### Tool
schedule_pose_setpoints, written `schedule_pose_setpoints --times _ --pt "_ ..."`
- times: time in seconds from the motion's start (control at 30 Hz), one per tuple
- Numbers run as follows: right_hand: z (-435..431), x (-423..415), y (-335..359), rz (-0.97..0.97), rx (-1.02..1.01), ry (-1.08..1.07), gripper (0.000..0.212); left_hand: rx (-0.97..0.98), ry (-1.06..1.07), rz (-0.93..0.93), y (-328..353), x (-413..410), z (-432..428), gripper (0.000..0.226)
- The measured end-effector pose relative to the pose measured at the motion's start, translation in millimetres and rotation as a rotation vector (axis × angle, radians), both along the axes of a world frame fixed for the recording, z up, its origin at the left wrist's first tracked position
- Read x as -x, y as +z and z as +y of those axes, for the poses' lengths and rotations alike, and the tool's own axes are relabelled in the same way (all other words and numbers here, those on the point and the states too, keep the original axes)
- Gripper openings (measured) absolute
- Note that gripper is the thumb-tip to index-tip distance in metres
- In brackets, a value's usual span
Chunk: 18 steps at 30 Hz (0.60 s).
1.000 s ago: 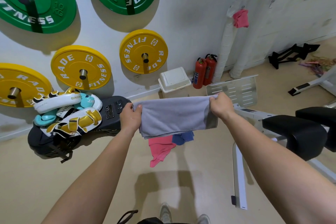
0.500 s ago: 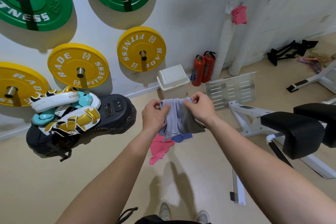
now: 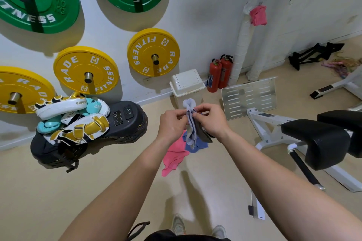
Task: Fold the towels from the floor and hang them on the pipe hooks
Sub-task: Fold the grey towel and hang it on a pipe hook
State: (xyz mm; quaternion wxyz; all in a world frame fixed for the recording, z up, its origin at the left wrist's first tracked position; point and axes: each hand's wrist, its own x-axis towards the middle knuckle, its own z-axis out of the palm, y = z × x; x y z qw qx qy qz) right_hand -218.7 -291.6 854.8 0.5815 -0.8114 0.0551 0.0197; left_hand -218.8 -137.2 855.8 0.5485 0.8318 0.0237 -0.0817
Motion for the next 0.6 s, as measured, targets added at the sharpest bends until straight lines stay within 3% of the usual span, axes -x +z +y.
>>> schedule_pose_setpoints --times 0.17,0.33,0.43,0.6 --pt "-3.4 1.1 2.1 0.004 0.057 0.022 0.003 0.03 -0.062 0.057 6.3 0.1 4.9 0.033" --pt "-8.2 -3.5 4.6 0.008 0.083 0.071 0.006 0.006 -0.105 0.038 11.4 -2.7 9.1 0.016" --pt "-9.0 -3.8 9.8 0.023 0.055 0.131 0.005 -0.109 -0.08 -0.056 12.9 -5.2 9.2 0.003" --pt "-11.5 -3.6 17.2 0.045 0.093 0.308 0.028 -0.407 0.0 -0.126 14.1 -9.1 11.6 0.031"
